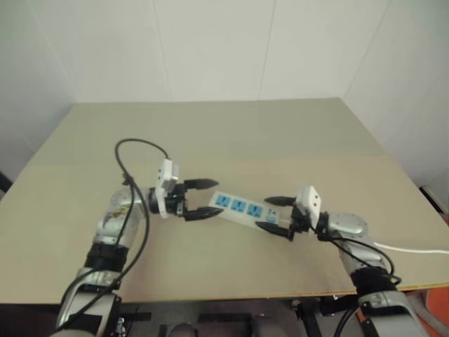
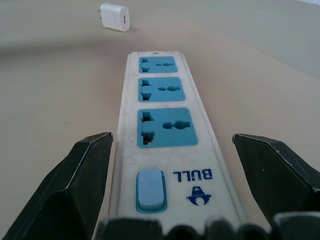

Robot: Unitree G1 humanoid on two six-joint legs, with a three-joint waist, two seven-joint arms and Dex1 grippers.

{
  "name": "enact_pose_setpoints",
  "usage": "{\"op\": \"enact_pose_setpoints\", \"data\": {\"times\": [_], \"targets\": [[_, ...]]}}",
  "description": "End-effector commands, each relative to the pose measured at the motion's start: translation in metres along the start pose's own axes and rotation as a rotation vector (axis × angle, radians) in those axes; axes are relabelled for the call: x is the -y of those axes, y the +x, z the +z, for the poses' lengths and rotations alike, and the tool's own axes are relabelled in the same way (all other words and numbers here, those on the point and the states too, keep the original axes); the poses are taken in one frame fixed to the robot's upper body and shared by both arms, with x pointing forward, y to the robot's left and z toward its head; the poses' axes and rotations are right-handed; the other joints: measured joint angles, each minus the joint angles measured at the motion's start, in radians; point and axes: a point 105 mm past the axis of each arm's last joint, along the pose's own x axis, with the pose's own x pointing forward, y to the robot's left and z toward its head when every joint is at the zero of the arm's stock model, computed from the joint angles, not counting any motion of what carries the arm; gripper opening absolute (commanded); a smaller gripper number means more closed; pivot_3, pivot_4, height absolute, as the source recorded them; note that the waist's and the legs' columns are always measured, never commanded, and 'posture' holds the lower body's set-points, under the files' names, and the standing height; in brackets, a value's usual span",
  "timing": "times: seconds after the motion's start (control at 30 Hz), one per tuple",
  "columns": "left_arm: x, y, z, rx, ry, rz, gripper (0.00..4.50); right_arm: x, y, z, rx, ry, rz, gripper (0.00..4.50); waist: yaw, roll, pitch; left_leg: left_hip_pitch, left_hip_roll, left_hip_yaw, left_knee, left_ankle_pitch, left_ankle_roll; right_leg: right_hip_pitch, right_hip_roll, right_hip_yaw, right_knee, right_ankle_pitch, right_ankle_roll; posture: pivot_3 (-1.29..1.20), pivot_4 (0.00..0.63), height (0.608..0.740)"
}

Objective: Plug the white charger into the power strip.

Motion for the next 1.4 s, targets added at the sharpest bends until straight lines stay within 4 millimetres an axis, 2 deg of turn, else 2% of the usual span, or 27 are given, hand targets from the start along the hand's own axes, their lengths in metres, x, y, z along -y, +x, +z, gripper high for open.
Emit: {"op": "enact_pose_setpoints", "data": {"times": [0.03,0.57,0.73,0.97,1.1,1.27,1.4], "targets": [[0.0,0.001,0.007,0.0,0.028,-0.012,4.5,0.001,-0.005,0.001,0.013,-0.013,-0.008,4.47,0.0,0.0,0.0,0.0,0.0,0.0,0.0,0.0,0.0,0.0,0.0,0.0,0.0,0.0,0.0,0.0,0.15,0.74],[0.003,0.002,0.005,0.008,0.018,-0.012,4.5,-0.002,-0.004,-0.008,-0.003,0.033,0.001,4.47,0.0,0.0,0.0,0.0,0.0,0.0,0.0,0.0,0.0,0.0,0.0,0.0,0.0,0.0,0.0,0.0,0.15,0.74],[0.004,0.001,0.004,0.008,0.014,-0.007,4.5,-0.004,-0.002,-0.01,-0.001,0.042,0.005,3.42,-0.001,0.0,0.0,0.0,0.0,0.0,0.0,0.0,0.0,0.0,0.0,0.0,0.0,0.0,0.0,0.0,0.15,0.74],[0.001,-0.002,0.007,-0.046,0.033,0.023,4.5,-0.004,-0.003,-0.008,0.002,0.024,0.005,3.42,-0.002,0.0,0.0,0.0,0.0,0.0,0.0,0.0,0.0,0.0,0.0,0.0,0.0,0.0,0.0,0.0,0.15,0.74],[-0.014,-0.01,0.012,-0.173,0.102,0.126,4.5,-0.009,-0.004,-0.002,0.009,0.002,0.041,3.42,-0.001,0.0,0.0,0.0,0.0,0.0,0.0,0.0,0.0,0.0,0.0,0.0,0.0,0.0,0.0,0.0,0.15,0.74],[-0.059,-0.038,0.01,-0.54,0.169,0.393,4.5,-0.022,0.002,0.005,0.015,-0.023,0.104,3.42,0.0,0.0,0.0,0.0,0.0,-0.001,0.0,0.0,0.0,0.0,0.0,0.0,0.0,0.0,0.0,0.0,0.15,0.74],[-0.093,-0.054,0.05,-0.614,0.225,0.613,4.5,-0.034,0.01,0.01,0.02,-0.037,0.157,3.42,0.0,0.0,0.001,-0.001,-0.001,-0.001,0.0,0.0,0.0,-0.001,0.0,0.0,0.0,0.0,0.0,0.0,0.15,0.74]]}}
